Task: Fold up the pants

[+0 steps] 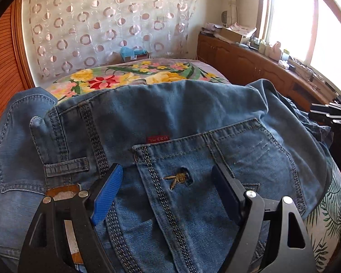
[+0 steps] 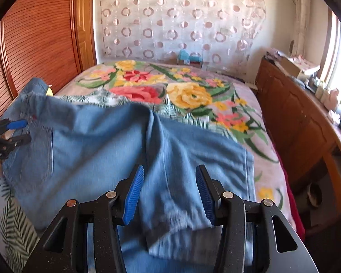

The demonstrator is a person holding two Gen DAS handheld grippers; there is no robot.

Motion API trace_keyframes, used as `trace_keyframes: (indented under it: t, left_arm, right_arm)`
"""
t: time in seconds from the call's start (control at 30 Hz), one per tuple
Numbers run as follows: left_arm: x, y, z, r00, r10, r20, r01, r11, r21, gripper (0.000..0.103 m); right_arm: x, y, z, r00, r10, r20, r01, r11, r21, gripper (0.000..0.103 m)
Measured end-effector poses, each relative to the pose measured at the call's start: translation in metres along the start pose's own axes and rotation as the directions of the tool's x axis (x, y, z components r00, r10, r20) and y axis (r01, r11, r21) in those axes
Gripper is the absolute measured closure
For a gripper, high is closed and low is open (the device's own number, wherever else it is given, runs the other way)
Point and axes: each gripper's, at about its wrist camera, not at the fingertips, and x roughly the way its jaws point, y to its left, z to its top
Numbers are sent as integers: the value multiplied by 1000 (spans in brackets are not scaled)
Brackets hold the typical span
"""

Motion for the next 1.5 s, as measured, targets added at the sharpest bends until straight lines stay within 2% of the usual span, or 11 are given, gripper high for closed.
trace_keyframes:
  t: [0.17,0.5,0.57,0.63,0.73,0.93,1.07,1.27,1.37,1.4,1.5]
  left_arm:
    - [4,1,-3,1000,-9,-8,9,1000,-9,22]
    - [11,4,-1,999,-28,-44,27,999,-31,22]
    - [12,4,-2,998,-31,-50,29,999,-33,22]
    - [14,4,-1,998,-32,-55,30,999,-35,22]
    - [16,4,1,997,-35,-61,33,999,-38,22]
    - [18,6,2,997,-36,-66,33,999,-39,22]
    - [19,5,1,997,-35,-67,33,999,-38,21]
    - [19,6,1,997,-36,-69,34,999,-39,21]
    - [19,6,0,997,-36,-70,33,999,-38,21]
    - [19,6,0,997,-35,-71,32,999,-38,21]
    - [20,5,0,997,-32,-73,29,999,-35,21]
  right_arm:
    - [2,0,-14,998,-12,-56,13,1000,15,54]
    - [19,-1,-12,990,-3,-138,5,1000,12,54]
    - [18,-4,-6,990,9,-142,-9,1000,5,74]
    - [18,-6,-2,990,17,-142,-20,1000,-16,86]
    - [11,-13,6,994,-42,-106,36,998,-58,90]
    - [-3,-47,54,992,-125,6,126,992,-33,90]
    - [9,-57,80,984,-178,31,179,983,-42,90]
    - [50,-56,92,963,-269,-9,269,962,-41,93]
    - [60,-55,95,960,-278,-36,279,960,1,92]
    - [60,-57,93,962,-272,-40,273,962,23,91]
    - [51,-55,94,962,-274,-24,275,960,52,78]
